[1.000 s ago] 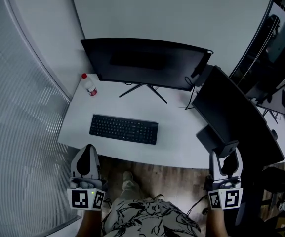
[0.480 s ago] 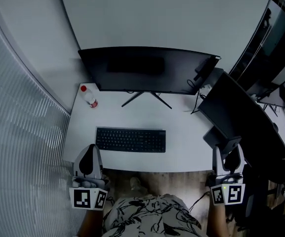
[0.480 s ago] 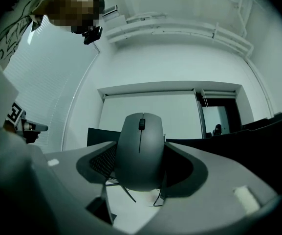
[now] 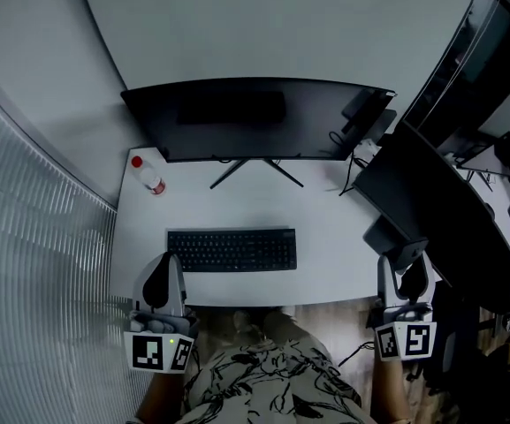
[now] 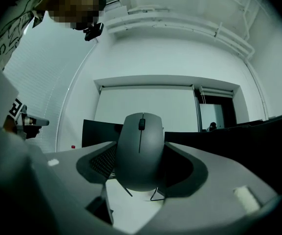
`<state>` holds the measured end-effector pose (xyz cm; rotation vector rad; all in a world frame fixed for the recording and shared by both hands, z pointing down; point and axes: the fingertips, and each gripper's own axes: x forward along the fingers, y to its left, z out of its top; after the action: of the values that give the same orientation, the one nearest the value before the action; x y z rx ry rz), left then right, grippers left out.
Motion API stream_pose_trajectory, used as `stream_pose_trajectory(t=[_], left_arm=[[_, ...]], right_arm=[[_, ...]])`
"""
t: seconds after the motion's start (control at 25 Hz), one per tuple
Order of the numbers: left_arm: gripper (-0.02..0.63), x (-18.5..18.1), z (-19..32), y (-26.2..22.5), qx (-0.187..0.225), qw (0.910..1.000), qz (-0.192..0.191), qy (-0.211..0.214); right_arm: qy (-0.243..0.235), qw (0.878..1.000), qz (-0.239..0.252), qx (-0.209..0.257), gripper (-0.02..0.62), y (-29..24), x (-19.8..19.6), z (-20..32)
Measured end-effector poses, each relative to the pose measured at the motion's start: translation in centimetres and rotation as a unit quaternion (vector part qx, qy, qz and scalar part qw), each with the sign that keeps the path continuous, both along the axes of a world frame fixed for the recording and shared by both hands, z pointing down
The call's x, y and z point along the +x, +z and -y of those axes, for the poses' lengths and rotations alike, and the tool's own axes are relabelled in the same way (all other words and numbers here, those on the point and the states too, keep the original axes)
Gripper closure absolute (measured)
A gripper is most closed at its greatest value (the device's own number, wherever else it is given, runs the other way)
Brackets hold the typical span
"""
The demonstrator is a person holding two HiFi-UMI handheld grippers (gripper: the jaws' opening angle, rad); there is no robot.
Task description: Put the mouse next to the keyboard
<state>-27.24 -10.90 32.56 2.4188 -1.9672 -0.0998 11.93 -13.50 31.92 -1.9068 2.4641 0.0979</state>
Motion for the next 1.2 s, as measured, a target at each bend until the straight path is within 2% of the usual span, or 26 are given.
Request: stream_pose_trajectory(t=[0.24, 0.48, 0.88, 1.2], left_arm=[[0.609, 0.6, 0.9, -0.4, 0.002, 0.9995, -0.025, -0.020], [0.609, 1.7, 1.3, -0.4, -0.003, 0.9998, -0.010, -0.020], [0.609, 2.4, 2.4, 1.9, -0.033, 0.9993, -0.006, -0.018], [0.609, 2.5, 3.3, 3.8, -0.054, 0.9984, -0.009, -0.015]], right_arm=[[-0.022, 1.000, -0.007, -0.004, 0.291, 0.6, 0.2, 2.2], [-0.043, 0.998, -0.011, -0.038, 0.291, 3.1, -0.2, 3.7], [-0.060, 0.991, -0.027, -0.116, 0.291, 11.1, -2.2, 6.2], [-0.073, 0.980, -0.051, -0.176, 0.291, 18.3, -3.9, 7.6]])
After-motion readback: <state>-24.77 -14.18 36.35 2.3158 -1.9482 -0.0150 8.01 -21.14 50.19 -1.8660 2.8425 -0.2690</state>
